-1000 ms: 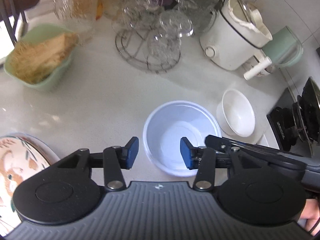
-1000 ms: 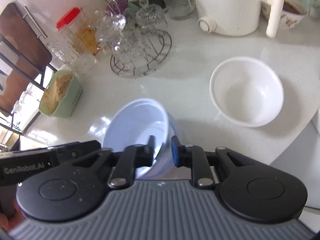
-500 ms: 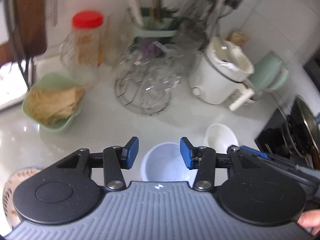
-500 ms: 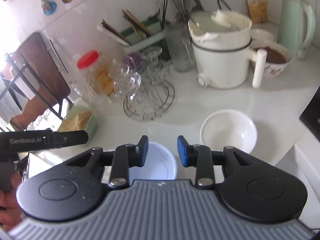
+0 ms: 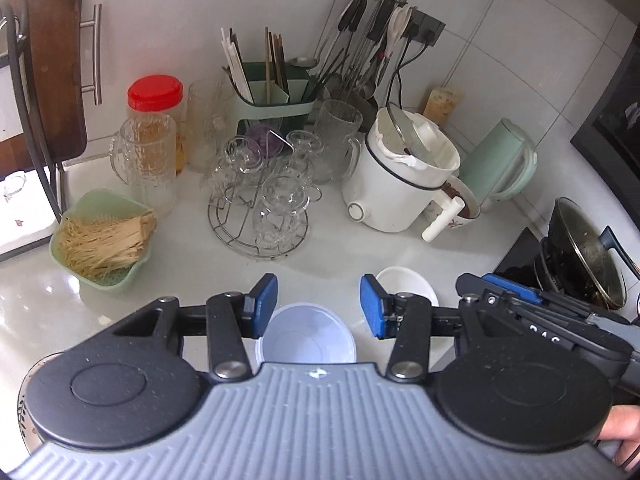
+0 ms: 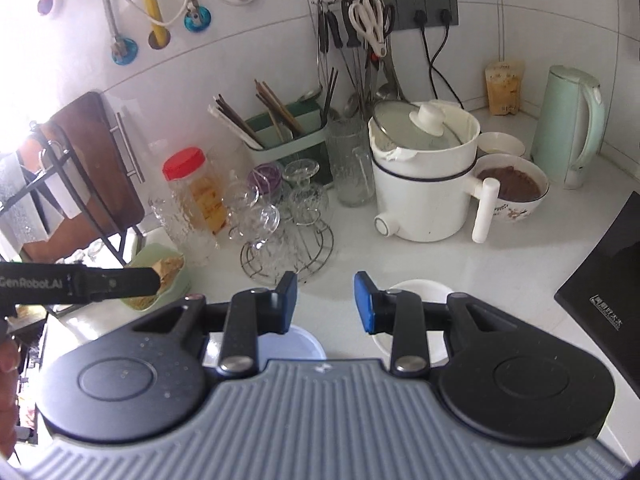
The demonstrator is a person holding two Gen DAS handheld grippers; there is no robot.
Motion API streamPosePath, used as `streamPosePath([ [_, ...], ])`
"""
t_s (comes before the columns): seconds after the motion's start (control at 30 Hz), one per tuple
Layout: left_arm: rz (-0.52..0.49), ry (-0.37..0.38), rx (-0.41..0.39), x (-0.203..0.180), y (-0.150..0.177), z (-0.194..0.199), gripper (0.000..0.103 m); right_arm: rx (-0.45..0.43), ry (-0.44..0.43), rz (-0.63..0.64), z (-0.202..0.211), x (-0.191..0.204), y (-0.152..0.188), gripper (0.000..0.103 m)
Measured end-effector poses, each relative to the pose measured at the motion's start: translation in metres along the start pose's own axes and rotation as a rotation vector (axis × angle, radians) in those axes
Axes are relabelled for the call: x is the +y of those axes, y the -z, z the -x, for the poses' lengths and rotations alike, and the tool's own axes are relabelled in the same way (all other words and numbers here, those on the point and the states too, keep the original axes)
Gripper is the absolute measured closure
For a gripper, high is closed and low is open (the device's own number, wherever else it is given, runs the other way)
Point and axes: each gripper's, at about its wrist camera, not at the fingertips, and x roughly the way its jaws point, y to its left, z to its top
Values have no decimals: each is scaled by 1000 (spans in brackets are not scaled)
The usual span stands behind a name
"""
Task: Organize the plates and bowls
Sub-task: 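Move the right gripper to the white ceramic bowl and close on its rim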
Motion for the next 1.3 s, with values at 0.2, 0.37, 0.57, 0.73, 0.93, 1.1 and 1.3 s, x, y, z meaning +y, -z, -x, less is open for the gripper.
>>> streamPosePath([
  [0.2, -9, 7, -16, -4, -2, -4, 51, -11, -5, 5, 4, -6, 1, 68],
  [0.37, -27, 45, -18, -19, -7, -17, 51, -27, 34, -7, 6, -19, -3, 68],
  [0.57, -89, 104, 2, -48, -16, -38, 51, -90, 66, -25, 12, -36, -9, 68],
  [0.73, -80, 142, 44, -61, -21, -62, 51, -48, 108, -77, 6, -59, -2, 68],
  [0.93, -137, 145, 109, -79, -26, -91, 51, 23, 141, -116, -10, -79, 5, 68],
  [1.1, -185, 127, 173, -91, -27, -127, 51, 53, 178, -122, -26, -92, 8, 68],
  [1.3, -258, 108, 231, -98, -32, -168, 51, 98, 204, -113, -49, -104, 12, 68],
])
